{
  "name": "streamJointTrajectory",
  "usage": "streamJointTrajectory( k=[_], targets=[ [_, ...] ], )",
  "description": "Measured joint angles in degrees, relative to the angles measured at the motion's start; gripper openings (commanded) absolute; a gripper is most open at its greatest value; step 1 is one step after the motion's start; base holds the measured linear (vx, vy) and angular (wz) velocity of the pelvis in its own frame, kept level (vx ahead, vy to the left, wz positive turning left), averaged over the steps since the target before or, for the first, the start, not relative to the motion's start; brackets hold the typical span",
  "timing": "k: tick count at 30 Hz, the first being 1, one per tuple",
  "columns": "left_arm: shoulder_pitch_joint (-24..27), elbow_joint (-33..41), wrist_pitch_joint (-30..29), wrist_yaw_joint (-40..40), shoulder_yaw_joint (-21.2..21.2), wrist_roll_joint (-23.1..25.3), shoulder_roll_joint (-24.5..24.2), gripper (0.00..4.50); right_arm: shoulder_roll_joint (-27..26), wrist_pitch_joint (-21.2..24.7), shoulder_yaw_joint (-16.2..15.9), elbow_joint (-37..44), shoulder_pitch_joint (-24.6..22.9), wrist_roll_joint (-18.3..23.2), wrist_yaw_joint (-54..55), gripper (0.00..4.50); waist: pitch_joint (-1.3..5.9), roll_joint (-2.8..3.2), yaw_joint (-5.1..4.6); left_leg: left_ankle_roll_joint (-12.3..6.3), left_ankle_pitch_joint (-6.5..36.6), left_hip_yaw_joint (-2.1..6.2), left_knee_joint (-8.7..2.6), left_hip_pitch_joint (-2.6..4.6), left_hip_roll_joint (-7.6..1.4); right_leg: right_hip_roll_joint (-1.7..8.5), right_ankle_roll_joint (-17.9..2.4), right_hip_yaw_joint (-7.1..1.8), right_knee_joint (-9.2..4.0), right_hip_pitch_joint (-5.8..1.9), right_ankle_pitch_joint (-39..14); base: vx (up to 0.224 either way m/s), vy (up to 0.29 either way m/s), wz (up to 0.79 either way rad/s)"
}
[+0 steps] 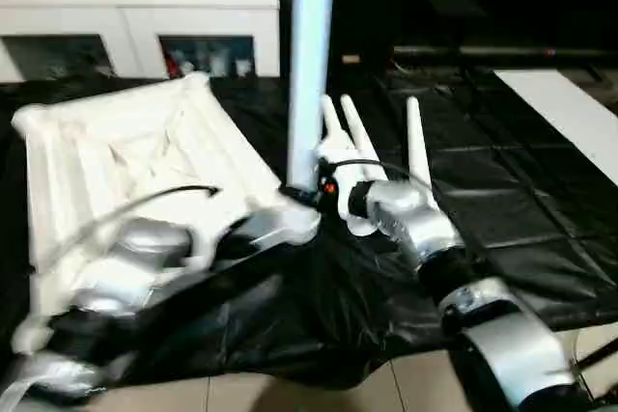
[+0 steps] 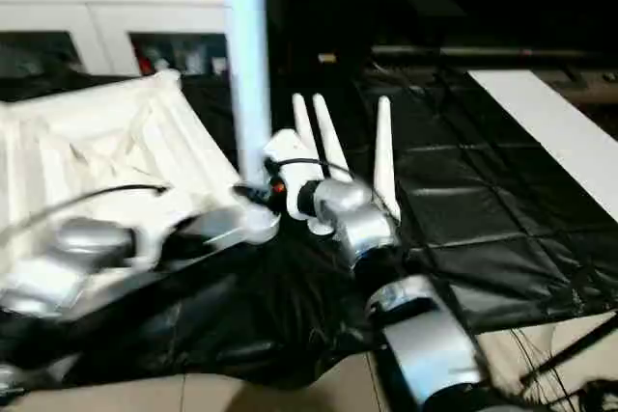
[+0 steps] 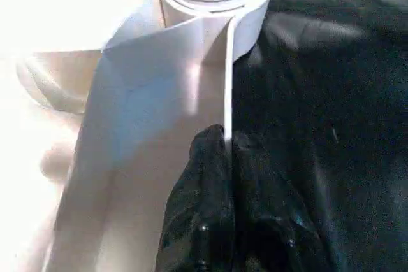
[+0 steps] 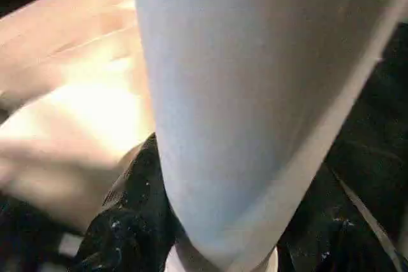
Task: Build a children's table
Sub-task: Rotate leg to tighten
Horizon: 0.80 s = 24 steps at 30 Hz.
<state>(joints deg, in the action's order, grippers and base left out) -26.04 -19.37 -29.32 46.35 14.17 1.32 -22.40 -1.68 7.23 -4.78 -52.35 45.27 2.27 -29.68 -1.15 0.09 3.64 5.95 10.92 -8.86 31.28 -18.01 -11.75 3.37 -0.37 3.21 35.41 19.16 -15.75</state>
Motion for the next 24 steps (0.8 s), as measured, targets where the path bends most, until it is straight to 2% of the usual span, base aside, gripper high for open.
streamJointTrajectory(
  k=[3,6,12,19,20,24],
  targets=[
    [-1.6,-1.7,-2.4,-5.1,-0.3,1.6,4.9,0.00,-2.6,0.7,3.1,-2.3,1.3,0.6,10.1,1.83,0.08,0.21,0.19,0.00,0.0,-0.01,-0.06,-0.03,0.14,0.00,0.0,-0.19,-0.17,-0.02,0.0,0.000,0.000,0.00],
    [-2.1,-1.7,-3.9,-8.4,-0.2,2.9,7.6,0.00,-4.2,1.3,4.4,-3.5,2.3,0.6,17.0,1.83,0.11,0.24,0.19,-0.02,0.0,0.04,-0.13,0.00,0.46,0.00,0.0,-0.63,-0.26,0.00,0.0,0.000,0.000,0.00],
    [-3.0,-1.9,-5.8,-11.2,0.0,3.7,9.4,0.00,-5.6,1.5,6.1,-5.3,3.8,0.3,21.9,1.83,0.10,0.11,0.19,-0.04,0.0,0.25,-0.37,-0.19,1.01,0.12,0.1,-1.03,-0.64,0.30,-0.1,0.000,0.000,0.00],
    [-3.2,-2.2,-5.8,-11.6,-0.1,4.1,9.7,0.00,-5.7,1.5,6.1,-5.6,4.2,-0.3,22.3,1.83,0.22,0.02,0.21,-0.04,0.0,0.27,-0.91,-0.57,1.15,0.13,0.1,-1.04,-1.38,0.63,-0.1,0.000,0.000,0.00],
    [-3.2,-2.2,-5.8,-11.6,-0.1,4.1,9.7,0.00,-5.7,1.5,6.3,-5.6,4.2,-0.3,22.2,2.39,0.22,0.02,0.20,-0.04,0.0,0.26,-0.91,-0.57,1.15,0.13,0.1,-1.05,-1.39,0.63,-0.1,0.000,0.000,0.00],
    [-3.3,-1.9,-5.5,-11.0,-0.3,4.1,9.5,0.00,-5.9,2.0,7.9,-8.1,3.4,0.2,21.2,2.73,0.09,0.08,0.20,-0.04,0.0,0.25,-0.90,-0.89,1.15,0.13,0.1,-1.07,-1.39,0.90,0.0,0.000,0.000,0.00]
  ],
)
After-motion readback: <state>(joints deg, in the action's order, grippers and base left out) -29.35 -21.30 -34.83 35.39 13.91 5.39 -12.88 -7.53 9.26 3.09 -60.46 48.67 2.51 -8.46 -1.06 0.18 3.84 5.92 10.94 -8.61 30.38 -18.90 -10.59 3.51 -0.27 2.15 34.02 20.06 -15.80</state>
